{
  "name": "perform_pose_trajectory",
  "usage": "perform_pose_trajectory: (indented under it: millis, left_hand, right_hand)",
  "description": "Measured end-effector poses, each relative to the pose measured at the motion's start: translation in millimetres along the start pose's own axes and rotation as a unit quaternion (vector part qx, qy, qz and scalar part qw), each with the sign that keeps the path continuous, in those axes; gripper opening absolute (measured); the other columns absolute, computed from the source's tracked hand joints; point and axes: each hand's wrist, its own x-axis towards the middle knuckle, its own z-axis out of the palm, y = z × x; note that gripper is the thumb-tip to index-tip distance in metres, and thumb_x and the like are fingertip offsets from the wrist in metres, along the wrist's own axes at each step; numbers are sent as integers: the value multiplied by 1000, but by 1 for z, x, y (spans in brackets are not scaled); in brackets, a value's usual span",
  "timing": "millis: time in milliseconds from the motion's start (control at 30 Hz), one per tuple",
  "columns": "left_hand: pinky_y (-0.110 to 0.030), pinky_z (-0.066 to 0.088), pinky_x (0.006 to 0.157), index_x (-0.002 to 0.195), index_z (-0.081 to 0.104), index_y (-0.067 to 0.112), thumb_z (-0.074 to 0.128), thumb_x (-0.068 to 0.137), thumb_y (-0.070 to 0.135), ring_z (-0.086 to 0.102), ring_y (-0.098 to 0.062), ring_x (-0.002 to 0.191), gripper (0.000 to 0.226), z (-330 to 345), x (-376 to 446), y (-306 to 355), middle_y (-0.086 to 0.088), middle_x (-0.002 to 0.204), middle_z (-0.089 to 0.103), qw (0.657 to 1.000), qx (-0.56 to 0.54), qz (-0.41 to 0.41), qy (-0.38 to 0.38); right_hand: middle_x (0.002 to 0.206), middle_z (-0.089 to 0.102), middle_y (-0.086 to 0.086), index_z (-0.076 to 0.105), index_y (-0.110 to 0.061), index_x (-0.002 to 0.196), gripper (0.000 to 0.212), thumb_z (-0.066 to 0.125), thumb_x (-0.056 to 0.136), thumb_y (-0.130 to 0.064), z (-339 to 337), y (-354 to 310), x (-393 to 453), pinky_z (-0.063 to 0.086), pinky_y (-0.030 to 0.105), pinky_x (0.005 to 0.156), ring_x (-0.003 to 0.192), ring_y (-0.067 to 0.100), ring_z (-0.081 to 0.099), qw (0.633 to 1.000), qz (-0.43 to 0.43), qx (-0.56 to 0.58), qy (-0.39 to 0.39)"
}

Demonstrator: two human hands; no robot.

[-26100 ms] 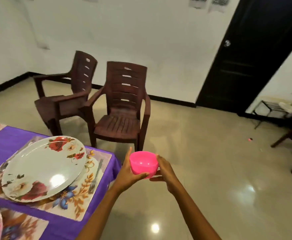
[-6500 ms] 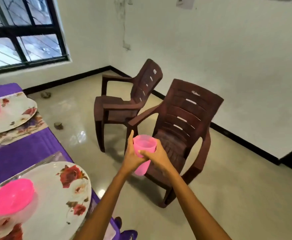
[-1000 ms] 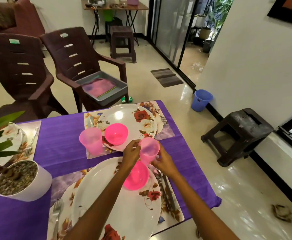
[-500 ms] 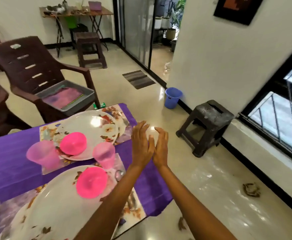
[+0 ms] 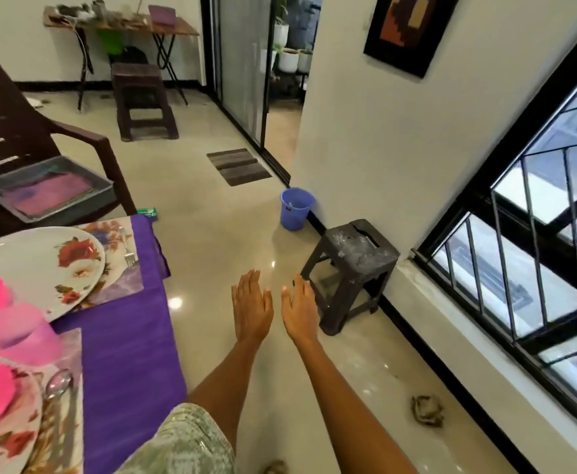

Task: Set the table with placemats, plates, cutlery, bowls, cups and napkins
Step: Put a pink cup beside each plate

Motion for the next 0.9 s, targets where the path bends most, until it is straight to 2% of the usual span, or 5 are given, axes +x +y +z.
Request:
perform_pose_trajectory:
  millis: [67,300,500,633,900]
  left_hand:
    - [-37,6,118,144,31,8,25,96,36,26,-23,141,56,13,11,-1,-10,150,34,1000,17,-17,-19]
    - [-42,7,117,148,19,8,27,102,32,17,-26,144,53,37,79,-52,-12,155,21,975,4,-204,-88]
    - [-41,19,115,147,24,6,31,102,26,25,-29,141,50,59,165,-93,-14,153,27,934,-152,-321,-28]
    - [-33,29,107,142,35,9,32,101,25,39,-26,132,44,49,233,-114,-12,146,40,916,-217,-337,-25]
    - [-23,37,92,128,48,10,34,101,18,50,-14,107,31,1,347,-145,-5,122,54,900,-250,-352,60]
  right_hand:
    - [155,25,6,23,-16,149,52,33,101,-37,5,7,15,24,38,116,143,23,22,999,-15,-27,-29]
    - [157,20,6,19,-17,150,55,30,101,-40,42,3,88,17,42,118,145,25,14,983,-48,-103,-143]
    - [156,23,7,21,-14,150,56,30,101,-41,108,-34,186,17,44,117,145,26,16,957,-113,-134,-231]
    - [153,29,9,23,-14,149,53,30,102,-36,144,-64,250,24,39,114,141,24,24,935,-132,-131,-301]
    - [149,35,6,29,-15,146,47,31,102,-30,208,-150,351,31,35,110,138,21,30,917,-194,-92,-337]
